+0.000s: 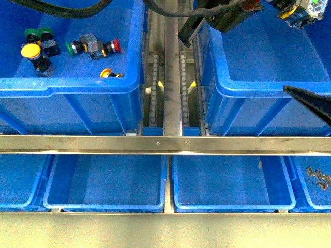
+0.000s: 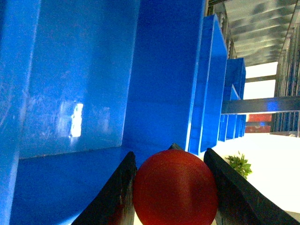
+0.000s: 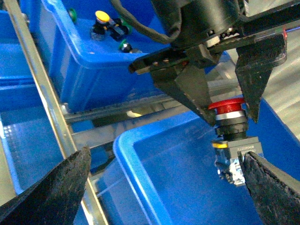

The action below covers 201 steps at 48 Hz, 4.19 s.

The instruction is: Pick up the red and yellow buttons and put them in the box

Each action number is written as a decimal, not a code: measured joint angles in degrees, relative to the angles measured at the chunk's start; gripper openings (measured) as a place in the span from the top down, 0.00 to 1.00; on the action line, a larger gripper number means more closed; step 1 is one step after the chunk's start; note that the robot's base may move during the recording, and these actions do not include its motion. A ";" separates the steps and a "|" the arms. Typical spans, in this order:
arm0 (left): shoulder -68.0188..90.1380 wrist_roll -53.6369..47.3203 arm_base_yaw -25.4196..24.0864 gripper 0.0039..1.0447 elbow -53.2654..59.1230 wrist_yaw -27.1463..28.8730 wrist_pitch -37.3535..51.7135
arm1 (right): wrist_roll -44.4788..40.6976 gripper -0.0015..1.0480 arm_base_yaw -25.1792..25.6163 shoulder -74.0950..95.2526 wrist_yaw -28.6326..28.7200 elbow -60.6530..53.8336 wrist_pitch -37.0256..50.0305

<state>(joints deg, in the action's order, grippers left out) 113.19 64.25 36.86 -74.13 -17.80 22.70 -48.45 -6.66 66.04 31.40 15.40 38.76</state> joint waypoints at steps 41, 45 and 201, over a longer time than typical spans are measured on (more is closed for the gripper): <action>-1.33 2.10 2.32 0.68 6.95 1.53 3.45 | -11.19 0.07 6.40 21.49 -0.98 9.70 11.63; -1.44 2.12 2.32 0.68 6.97 1.53 3.56 | -11.15 0.07 5.75 21.57 -1.60 10.29 11.21; -88.08 -63.45 -36.59 0.98 73.00 17.97 2.23 | 24.79 0.64 13.42 -15.63 -13.84 13.57 -30.42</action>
<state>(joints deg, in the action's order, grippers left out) 25.10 0.80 0.27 -1.13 0.16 24.93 -23.66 6.76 50.41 17.56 28.97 8.34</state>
